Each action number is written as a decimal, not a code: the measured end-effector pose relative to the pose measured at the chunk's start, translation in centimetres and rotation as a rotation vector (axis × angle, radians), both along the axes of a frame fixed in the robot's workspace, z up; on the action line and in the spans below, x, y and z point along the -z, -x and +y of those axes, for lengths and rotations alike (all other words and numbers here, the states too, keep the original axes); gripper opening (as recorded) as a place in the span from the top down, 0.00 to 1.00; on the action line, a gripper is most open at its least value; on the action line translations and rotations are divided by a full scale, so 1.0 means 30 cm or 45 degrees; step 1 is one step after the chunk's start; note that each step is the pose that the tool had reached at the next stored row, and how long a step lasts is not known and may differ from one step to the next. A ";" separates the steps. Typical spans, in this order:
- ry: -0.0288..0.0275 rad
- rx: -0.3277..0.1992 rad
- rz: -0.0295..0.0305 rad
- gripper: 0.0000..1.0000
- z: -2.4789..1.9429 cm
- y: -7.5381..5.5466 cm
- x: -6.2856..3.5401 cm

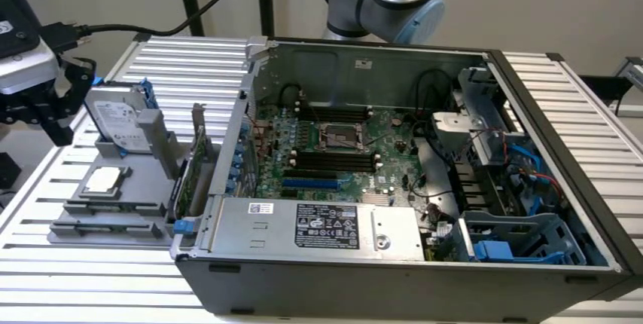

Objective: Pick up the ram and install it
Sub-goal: 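Pick up the ram and move it above insertion slot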

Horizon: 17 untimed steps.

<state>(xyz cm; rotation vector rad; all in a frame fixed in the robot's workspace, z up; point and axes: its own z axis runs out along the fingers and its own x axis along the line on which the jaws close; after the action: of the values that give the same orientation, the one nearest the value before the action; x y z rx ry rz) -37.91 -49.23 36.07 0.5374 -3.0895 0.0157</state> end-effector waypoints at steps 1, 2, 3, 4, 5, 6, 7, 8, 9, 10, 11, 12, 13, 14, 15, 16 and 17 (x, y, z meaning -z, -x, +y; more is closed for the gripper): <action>-0.0023 -0.020 0.0000 0.89 0.000 0.000 0.000; -0.0044 -0.038 0.0001 0.89 0.000 0.000 0.000; -0.0066 -0.057 -0.0001 0.89 0.000 0.000 0.001; -0.0089 -0.076 0.0000 0.89 0.000 0.000 0.001; -0.0111 -0.095 -0.0001 0.89 0.000 0.000 0.001; -0.0131 -0.114 0.0000 0.89 0.000 0.000 0.001; -0.0152 -0.135 0.0000 0.89 0.000 0.000 0.001; -0.0171 -0.155 0.0000 0.89 0.000 0.000 0.001; -0.0192 -0.175 0.0000 0.89 0.000 0.000 0.001; -0.0211 -0.195 0.0000 0.89 0.000 0.000 0.001; -0.0232 -0.214 0.0000 0.89 0.000 0.000 0.002; -0.0252 -0.233 0.0001 0.89 0.000 0.000 0.002; -0.0274 -0.253 0.0001 0.89 0.000 0.000 0.002; -0.0294 -0.271 0.0000 0.89 0.000 0.000 0.002; -0.0315 -0.290 0.0001 0.89 0.000 0.000 0.002; -0.0336 -0.310 0.0001 0.89 0.000 0.000 0.002; -0.0357 -0.329 0.0001 0.89 0.000 0.000 0.002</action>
<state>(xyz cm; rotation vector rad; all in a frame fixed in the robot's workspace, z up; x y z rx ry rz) -37.91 -49.23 36.00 0.9334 -3.0000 -0.0266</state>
